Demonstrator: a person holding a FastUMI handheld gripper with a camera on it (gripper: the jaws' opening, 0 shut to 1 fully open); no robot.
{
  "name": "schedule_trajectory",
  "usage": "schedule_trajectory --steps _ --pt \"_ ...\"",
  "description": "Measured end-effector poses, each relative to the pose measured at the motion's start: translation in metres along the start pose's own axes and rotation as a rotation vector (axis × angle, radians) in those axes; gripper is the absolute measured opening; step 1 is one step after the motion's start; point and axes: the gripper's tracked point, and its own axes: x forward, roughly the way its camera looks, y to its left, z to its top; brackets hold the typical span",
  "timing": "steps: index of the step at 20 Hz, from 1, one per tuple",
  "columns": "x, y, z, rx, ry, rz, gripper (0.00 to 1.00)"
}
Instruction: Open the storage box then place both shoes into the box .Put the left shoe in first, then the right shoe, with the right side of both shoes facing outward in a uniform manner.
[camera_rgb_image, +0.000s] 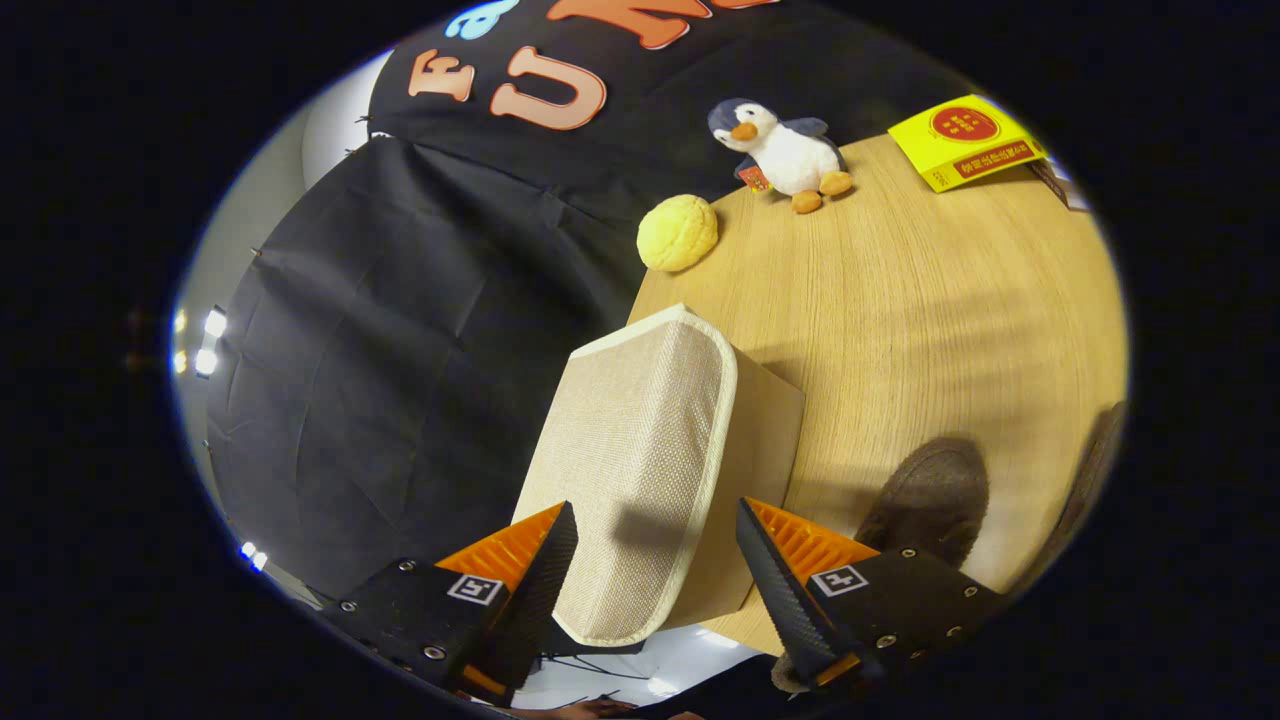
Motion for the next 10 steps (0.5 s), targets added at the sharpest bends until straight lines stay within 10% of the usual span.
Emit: schedule_trajectory --steps 10 --pt "-0.013 0.052 0.013 0.134 -0.014 0.143 0.76"
